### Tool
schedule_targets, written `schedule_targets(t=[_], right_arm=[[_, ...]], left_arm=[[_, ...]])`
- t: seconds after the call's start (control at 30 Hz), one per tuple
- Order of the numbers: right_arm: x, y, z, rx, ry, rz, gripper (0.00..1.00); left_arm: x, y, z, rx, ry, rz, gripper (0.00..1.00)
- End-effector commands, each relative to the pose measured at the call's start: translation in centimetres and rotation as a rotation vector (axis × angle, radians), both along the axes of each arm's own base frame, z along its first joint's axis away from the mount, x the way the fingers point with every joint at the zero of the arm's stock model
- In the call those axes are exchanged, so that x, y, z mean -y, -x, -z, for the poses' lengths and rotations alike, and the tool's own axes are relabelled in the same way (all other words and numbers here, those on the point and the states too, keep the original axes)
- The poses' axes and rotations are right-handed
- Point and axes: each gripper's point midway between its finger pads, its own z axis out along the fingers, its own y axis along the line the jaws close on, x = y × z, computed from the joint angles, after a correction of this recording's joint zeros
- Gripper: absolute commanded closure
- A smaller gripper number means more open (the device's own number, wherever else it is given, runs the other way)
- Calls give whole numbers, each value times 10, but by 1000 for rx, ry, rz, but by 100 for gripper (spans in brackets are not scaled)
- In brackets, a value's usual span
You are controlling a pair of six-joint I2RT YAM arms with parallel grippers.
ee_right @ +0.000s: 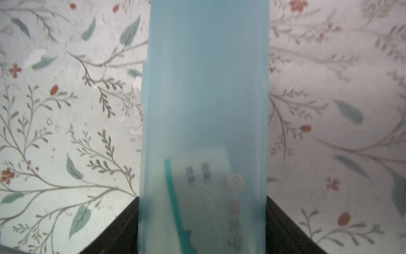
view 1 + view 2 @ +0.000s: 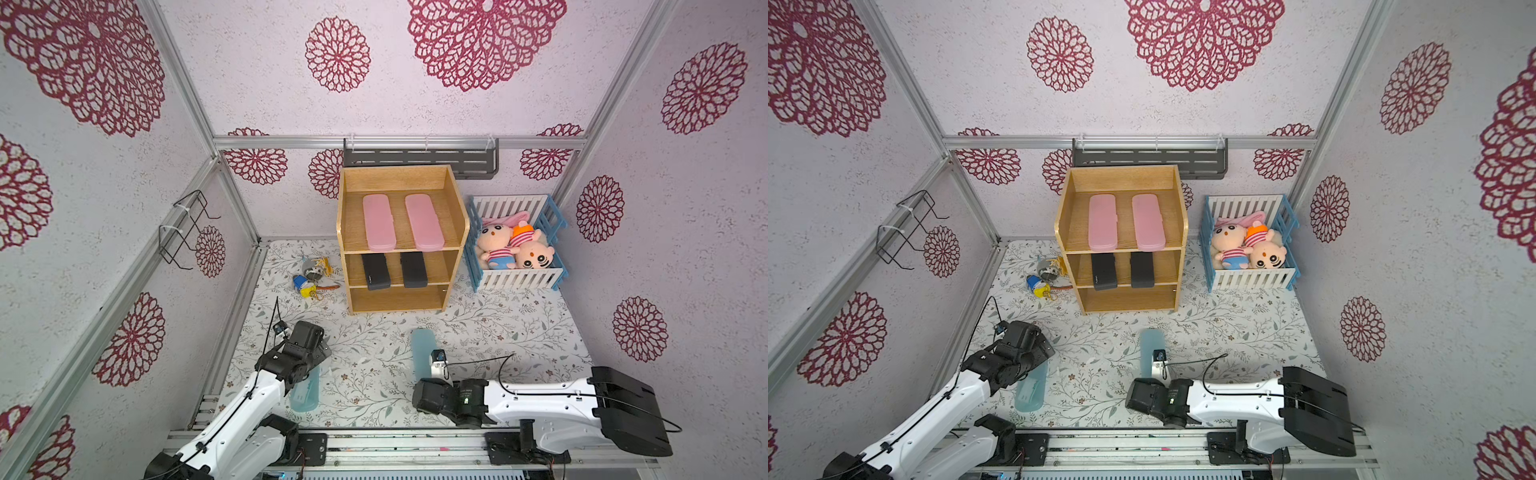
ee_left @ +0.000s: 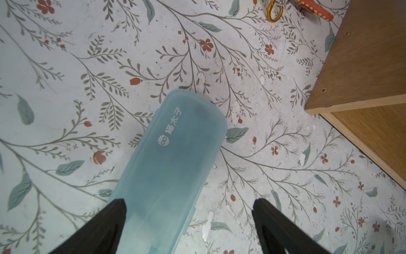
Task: Place the pencil cases on the shelf according to color
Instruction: Pick up the pencil case from the center of the board, then place the pencil case on the shelf.
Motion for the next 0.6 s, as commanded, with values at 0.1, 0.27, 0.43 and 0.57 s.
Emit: schedule_targets(t=[0.1,0.27,0.43,0.57], right_arm=[[-14,-69,-30,133,-32,-45,31],[-16,-114,-31,183,7,-43,31],[-11,-148,-21,187,27,-1,26],[-11,-158,-10,174,43,-1,12]], left_arm=[[0,-5,-11,38,1,-8,3],[-1,-3,-12,41,-1,-12,3],[-4,-3,-13,42,-17,-18,3],[-7,-1,-10,35,-32,-24,3]])
